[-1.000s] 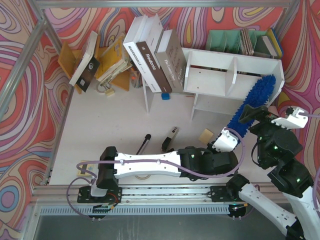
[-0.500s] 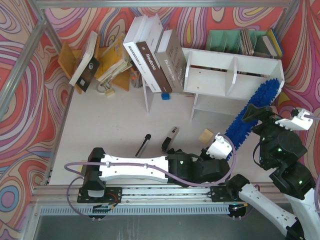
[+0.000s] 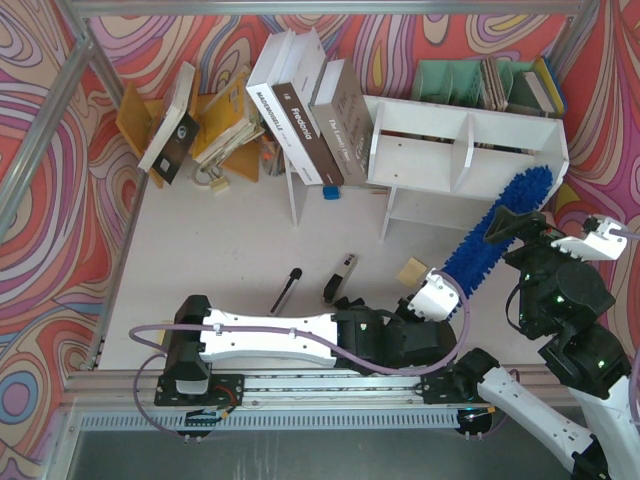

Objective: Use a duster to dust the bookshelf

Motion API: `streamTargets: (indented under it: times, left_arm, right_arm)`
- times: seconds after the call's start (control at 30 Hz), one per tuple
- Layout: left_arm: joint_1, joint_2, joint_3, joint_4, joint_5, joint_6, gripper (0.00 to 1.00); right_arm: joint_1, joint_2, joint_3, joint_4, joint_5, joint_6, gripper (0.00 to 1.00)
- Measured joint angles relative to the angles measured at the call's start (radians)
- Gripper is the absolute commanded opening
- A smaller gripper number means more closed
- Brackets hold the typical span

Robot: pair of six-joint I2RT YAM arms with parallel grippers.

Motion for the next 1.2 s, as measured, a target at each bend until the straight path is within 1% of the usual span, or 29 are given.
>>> streamTargets:
  times: [0.13,0.27,0.5,0.83,1.07,1.2]
  left_arm:
    - [0.019,0.0,0.004,0.011,-0.004,0.015,0.0]
    - [0.034,0.0,0.038,0.01,-0.025,0.044,0.0]
    - [0.035,0.0,0.059,0.055,-0.068,0.093,0.0]
    - [0.042,0.003,0.004,0.069,-0.053,0.075,0.0]
    - [0.043,0.027,0.001,0.058,-0.045,0.058,0.0]
    - [0.043,0.027,0.002,0.043,-0.077,0.053,0.0]
  right_arm:
    - [0.0,0.0,0.008,0.0,0.0,0.001,0.84]
    - [0.0,0.0,0.012,0.0,0.006,0.0,0.85]
    - [0.0,0.0,0.012,0.0,0.015,-0.002,0.84]
    - [0.0,-0.002,0.012,0.0,0.018,-0.002,0.84]
    - [0.0,-0.002,0.012,0.0,0.018,-0.002,0.85]
    - [0.0,-0.002,0.012,0.0,0.017,-0.001,0.85]
